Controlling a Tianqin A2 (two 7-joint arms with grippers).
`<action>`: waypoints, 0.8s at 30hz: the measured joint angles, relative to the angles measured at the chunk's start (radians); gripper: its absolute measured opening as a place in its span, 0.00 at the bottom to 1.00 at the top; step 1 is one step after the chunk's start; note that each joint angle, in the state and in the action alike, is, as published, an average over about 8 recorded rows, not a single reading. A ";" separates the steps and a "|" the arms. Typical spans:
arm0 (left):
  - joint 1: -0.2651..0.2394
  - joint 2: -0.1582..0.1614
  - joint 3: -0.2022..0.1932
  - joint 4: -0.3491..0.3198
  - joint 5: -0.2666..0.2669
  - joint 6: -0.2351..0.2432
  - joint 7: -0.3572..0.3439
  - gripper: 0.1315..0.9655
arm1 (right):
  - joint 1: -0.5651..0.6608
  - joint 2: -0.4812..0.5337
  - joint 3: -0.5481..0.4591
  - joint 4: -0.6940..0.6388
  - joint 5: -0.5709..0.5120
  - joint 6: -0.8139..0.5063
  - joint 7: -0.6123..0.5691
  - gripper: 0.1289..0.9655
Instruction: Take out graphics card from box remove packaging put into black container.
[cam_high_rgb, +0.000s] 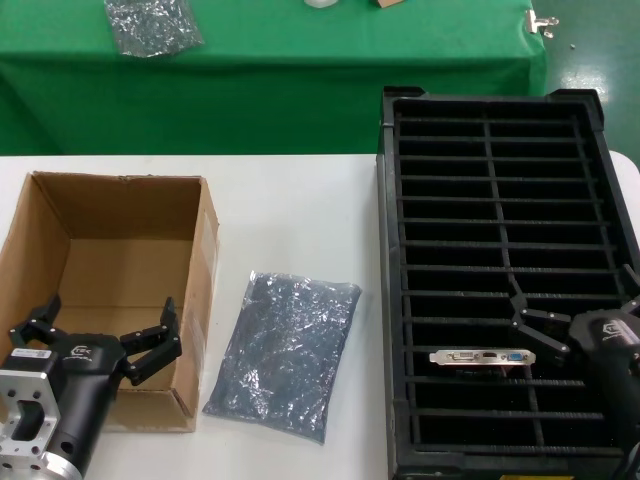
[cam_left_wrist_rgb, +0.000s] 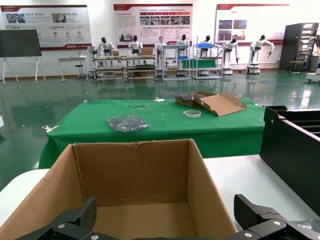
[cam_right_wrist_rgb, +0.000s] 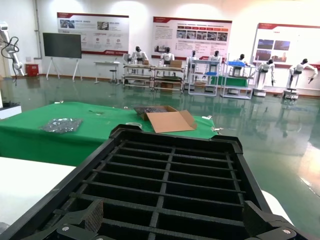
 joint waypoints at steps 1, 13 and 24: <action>0.000 0.000 0.000 0.000 0.000 0.000 0.000 1.00 | 0.000 0.000 0.000 0.000 0.000 0.000 0.000 1.00; 0.000 0.000 0.000 0.000 0.000 0.000 0.000 1.00 | 0.000 0.000 0.000 0.000 0.000 0.000 0.000 1.00; 0.000 0.000 0.000 0.000 0.000 0.000 0.000 1.00 | 0.000 0.000 0.000 0.000 0.000 0.000 0.000 1.00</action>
